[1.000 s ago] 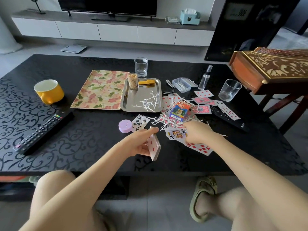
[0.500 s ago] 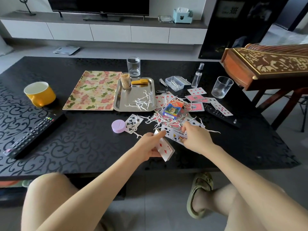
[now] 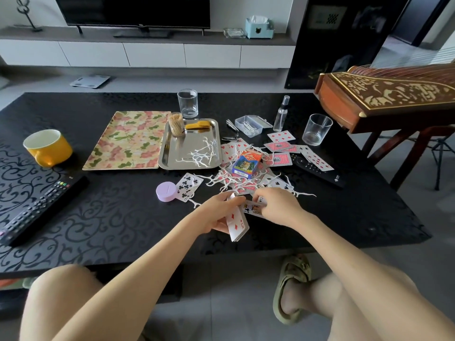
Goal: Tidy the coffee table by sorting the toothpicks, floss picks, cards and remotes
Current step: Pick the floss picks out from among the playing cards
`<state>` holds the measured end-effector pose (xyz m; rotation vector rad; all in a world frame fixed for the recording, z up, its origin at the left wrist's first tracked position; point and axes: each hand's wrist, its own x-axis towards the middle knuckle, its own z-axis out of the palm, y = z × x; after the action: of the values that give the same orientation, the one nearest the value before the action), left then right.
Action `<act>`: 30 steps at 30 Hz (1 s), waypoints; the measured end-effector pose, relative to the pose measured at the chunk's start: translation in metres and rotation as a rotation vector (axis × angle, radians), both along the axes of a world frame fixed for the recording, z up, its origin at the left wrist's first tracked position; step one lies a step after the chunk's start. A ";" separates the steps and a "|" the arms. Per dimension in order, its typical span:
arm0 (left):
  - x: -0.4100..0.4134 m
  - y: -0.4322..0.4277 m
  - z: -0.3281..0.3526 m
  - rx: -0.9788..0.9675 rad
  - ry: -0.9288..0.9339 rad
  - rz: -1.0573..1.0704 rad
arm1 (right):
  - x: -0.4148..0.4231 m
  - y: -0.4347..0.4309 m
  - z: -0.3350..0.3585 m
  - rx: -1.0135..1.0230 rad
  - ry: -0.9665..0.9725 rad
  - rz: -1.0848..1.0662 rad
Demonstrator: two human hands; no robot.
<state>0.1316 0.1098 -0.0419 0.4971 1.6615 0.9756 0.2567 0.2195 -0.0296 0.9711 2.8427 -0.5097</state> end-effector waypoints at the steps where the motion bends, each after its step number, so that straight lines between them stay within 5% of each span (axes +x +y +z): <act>1: 0.003 0.002 -0.001 -0.004 -0.002 -0.021 | 0.003 0.001 -0.004 -0.028 0.081 -0.016; 8: 0.021 0.016 -0.007 0.036 -0.117 0.008 | 0.031 0.004 -0.024 -0.312 0.636 -0.125; 18: 0.031 0.030 -0.007 0.012 -0.061 -0.053 | 0.045 0.014 -0.030 0.045 0.435 0.087; 30: 0.056 0.047 -0.019 -0.034 -0.073 0.135 | 0.068 -0.006 -0.079 -0.054 0.902 -0.278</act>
<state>0.1875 0.1567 -0.0610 0.3263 1.6590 1.0497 0.3251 0.2131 -0.1089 1.4123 3.3950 -1.3417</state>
